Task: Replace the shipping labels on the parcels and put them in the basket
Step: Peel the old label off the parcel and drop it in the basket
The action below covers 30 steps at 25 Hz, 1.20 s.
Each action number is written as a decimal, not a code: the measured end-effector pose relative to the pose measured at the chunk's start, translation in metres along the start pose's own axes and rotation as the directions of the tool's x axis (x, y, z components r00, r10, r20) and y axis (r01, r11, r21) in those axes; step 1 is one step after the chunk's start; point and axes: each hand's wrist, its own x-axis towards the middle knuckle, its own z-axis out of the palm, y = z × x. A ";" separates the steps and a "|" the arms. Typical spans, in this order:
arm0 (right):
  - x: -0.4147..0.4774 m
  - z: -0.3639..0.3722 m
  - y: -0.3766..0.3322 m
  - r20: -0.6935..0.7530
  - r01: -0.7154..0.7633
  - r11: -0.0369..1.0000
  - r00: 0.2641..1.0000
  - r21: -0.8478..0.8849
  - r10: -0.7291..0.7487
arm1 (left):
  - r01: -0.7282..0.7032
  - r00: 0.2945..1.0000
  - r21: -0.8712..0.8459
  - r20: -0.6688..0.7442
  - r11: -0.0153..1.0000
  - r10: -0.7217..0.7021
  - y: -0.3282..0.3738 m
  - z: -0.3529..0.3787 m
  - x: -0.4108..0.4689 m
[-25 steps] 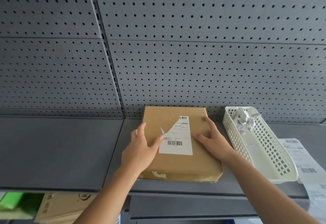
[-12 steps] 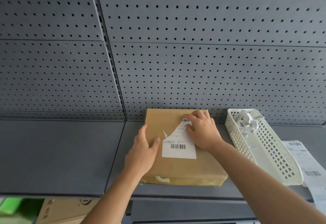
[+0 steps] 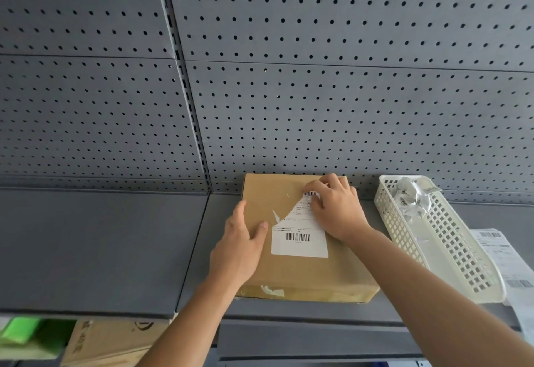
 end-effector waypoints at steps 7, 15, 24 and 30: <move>0.014 0.002 -0.005 -0.006 0.027 0.996 1.000 0.085 -0.027 | -0.003 1.000 -0.002 0.000 1.000 0.003 0.001 0.000 0.000; 0.019 0.005 -0.005 -0.003 0.032 0.984 0.999 0.177 -0.032 | 0.000 1.000 0.007 -0.005 1.000 0.000 -0.001 0.000 0.000; 0.018 0.005 -0.005 -0.030 0.051 0.979 0.999 0.197 -0.046 | 0.011 1.000 -0.005 -0.013 1.000 -0.011 0.000 0.001 0.000; 0.016 0.005 -0.004 -0.043 0.052 0.979 0.998 0.196 -0.045 | 0.021 1.000 0.004 -0.014 1.000 -0.021 0.001 0.000 -0.002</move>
